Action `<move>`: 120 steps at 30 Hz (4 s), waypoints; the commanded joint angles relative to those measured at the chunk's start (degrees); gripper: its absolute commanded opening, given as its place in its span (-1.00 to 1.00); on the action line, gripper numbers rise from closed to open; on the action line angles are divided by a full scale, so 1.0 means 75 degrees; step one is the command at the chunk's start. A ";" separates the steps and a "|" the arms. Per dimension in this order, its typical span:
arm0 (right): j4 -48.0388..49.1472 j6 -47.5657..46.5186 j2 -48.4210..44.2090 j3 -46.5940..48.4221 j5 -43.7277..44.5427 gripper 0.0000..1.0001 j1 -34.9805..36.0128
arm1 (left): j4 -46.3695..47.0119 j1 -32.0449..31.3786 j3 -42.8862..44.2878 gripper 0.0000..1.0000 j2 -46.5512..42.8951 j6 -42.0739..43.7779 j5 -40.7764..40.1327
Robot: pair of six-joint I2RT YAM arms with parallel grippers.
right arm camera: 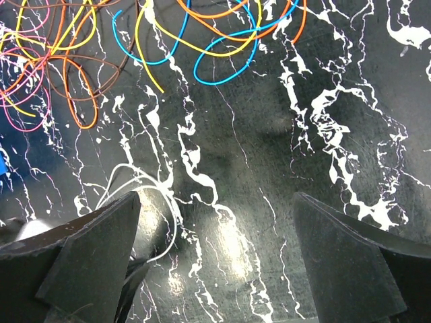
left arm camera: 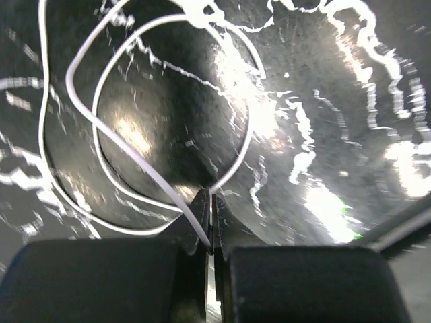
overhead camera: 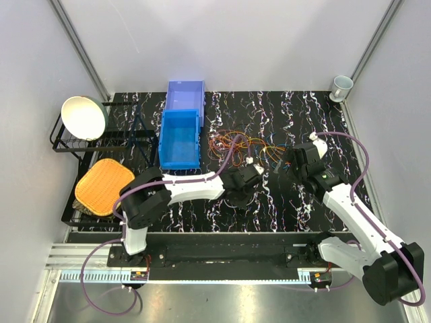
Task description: Untangle the cables
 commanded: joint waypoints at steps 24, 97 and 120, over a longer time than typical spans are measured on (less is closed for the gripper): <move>0.0258 -0.0135 -0.0339 0.0177 -0.0541 0.99 -0.0018 | -0.1383 -0.0025 0.0042 0.63 -0.1866 -0.0343 -0.1962; 0.1231 -0.0452 0.0752 -0.0175 -0.0776 0.99 -0.0018 | 0.0270 0.1240 0.0276 -1.00 -0.0189 0.0923 -0.1143; 0.1254 -0.0311 -0.0057 -0.0502 -0.1385 1.00 -0.0007 | -0.3058 0.3290 0.4058 -1.00 -0.3554 0.1345 -0.3090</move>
